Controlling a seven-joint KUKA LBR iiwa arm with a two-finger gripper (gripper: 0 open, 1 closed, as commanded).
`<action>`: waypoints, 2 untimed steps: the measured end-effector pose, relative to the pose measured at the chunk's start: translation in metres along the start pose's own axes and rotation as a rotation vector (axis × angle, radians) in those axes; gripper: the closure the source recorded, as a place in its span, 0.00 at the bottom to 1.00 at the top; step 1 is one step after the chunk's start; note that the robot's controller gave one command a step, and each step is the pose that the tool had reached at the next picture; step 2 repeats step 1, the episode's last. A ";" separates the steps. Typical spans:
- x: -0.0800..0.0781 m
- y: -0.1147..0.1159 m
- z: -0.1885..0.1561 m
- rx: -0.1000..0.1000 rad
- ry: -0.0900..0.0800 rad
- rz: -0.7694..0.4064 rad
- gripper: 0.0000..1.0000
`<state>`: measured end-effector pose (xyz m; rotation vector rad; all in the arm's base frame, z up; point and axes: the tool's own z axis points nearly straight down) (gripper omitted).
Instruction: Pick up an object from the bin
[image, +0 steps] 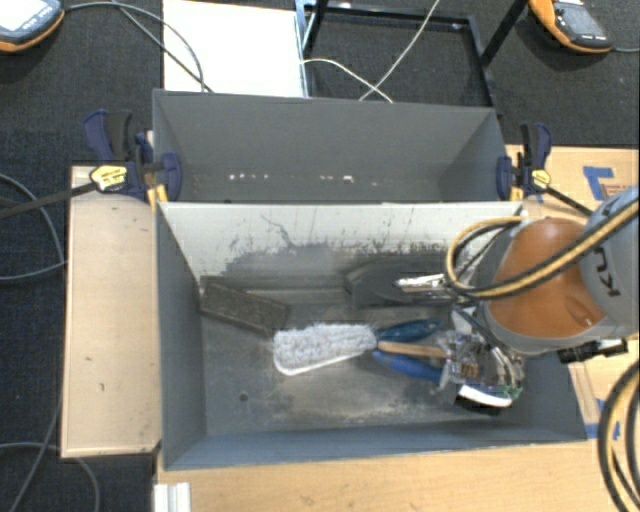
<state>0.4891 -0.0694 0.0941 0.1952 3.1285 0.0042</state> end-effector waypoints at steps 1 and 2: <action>0.001 0.000 -0.024 -0.001 0.006 -0.003 1.00; 0.001 0.000 -0.024 -0.001 0.006 -0.003 1.00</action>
Offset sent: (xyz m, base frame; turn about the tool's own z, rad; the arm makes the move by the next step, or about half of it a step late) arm -0.0016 0.0003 0.0217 -0.0024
